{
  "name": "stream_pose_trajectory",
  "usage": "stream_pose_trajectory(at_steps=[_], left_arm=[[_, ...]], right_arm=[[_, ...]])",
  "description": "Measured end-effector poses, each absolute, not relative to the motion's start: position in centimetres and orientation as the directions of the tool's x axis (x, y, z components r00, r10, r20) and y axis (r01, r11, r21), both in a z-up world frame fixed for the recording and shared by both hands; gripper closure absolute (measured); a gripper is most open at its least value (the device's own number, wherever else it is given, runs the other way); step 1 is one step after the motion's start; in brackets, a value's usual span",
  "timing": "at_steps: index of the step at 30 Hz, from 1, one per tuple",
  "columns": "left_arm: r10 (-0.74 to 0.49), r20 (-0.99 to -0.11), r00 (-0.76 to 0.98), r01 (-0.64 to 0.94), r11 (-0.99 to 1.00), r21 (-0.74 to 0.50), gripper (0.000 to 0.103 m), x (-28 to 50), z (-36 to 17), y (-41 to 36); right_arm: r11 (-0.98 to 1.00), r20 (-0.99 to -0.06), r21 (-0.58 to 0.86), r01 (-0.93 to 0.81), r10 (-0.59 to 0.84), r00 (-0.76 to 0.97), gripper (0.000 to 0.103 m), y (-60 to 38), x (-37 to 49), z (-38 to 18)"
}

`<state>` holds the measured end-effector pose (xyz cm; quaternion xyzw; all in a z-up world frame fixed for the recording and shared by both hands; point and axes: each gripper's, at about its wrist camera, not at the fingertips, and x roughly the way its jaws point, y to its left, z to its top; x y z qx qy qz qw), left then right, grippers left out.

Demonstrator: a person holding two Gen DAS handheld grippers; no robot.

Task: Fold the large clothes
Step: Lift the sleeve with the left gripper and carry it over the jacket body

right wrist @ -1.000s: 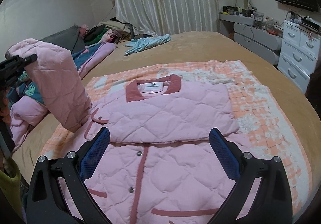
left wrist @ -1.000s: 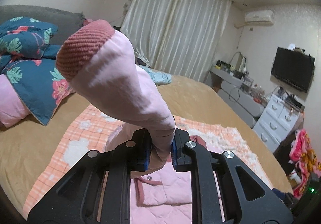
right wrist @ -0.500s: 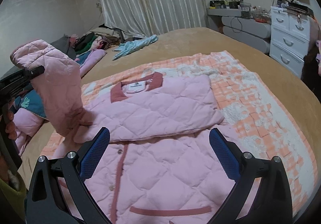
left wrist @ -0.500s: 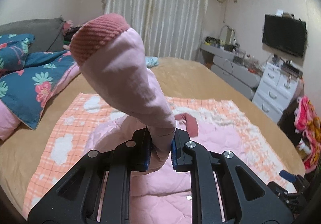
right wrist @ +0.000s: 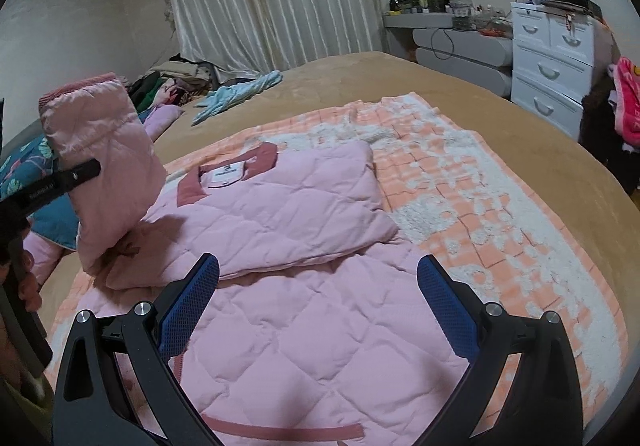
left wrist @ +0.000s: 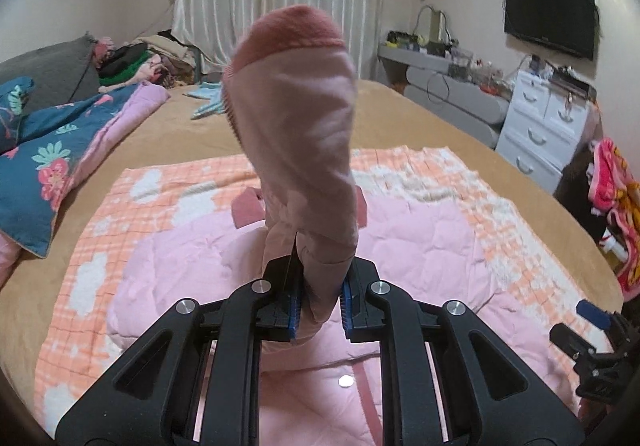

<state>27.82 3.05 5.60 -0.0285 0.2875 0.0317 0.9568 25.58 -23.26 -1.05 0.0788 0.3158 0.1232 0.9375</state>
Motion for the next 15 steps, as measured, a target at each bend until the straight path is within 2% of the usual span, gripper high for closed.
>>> stream_pose_trajectory(at_steps=[15], left_arm=[[0.024, -0.657, 0.753, -0.015, 1.000, 0.019, 0.095, 31.1, -1.0, -1.2]], right_arm=[[0.966, -0.582, 0.241, -0.098, 0.225, 0.781, 0.004, -26.1, 26.7, -2.3]])
